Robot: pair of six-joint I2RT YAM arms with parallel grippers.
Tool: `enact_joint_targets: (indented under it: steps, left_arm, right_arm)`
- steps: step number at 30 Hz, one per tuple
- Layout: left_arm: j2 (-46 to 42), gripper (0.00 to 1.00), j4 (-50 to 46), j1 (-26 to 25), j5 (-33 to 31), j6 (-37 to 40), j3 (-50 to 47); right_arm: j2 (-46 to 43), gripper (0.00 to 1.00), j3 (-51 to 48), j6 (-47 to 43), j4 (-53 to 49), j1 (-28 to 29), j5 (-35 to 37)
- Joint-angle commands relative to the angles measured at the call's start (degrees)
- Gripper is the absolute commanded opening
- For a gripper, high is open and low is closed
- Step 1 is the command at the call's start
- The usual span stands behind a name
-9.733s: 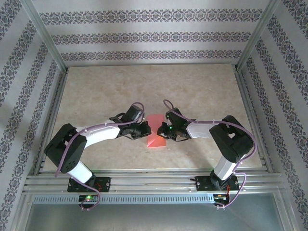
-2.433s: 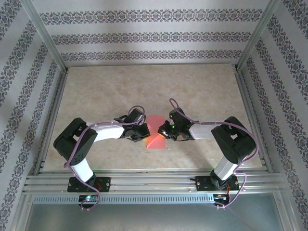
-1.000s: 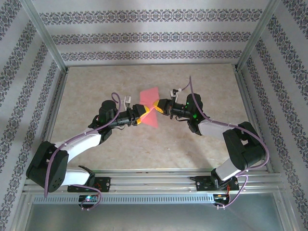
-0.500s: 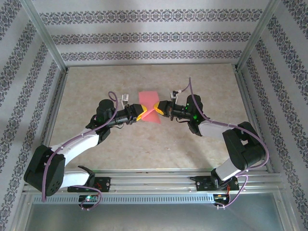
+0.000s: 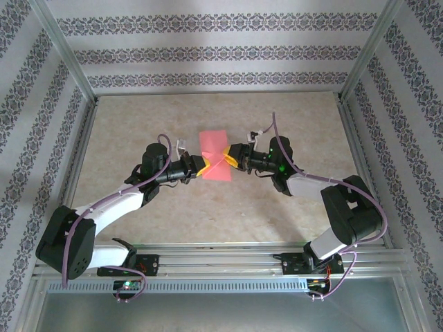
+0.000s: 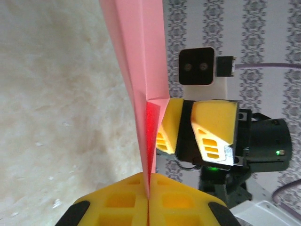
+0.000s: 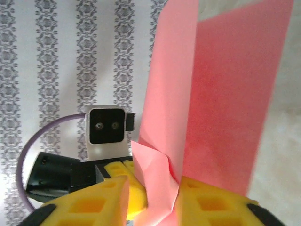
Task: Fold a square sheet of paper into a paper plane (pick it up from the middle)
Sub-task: Turn over the paper at the center of the table.
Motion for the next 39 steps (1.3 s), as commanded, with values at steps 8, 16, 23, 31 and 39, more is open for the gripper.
enact_joint_targets:
  steps: [8,16,23,31,39]
  left_arm:
    - [0.47,0.06,-55.96,1.10,-24.68,31.38,19.42]
    - [14.13,0.06,-84.22,-6.97,-54.79,38.95,38.11]
    - [30.63,0.07,-94.96,-14.96,-72.34,34.50,48.17]
    - [40.33,0.35,-82.74,-18.59,-54.55,34.92,52.57]
    - [28.46,0.59,-65.28,-12.67,-33.29,34.44,41.84]
  right_arm:
    - [-15.16,0.62,-0.11,-27.86,-41.31,-6.87,18.92]
    - [-26.43,0.78,-0.58,-35.30,-52.85,-7.01,34.10]
    - [-29.85,0.78,-1.28,-35.00,-56.21,-7.27,37.81]
    - [-30.54,0.79,-3.26,-32.74,-56.40,-7.54,37.58]
    - [-25.69,0.78,-2.17,-32.39,-54.70,-6.08,33.27]
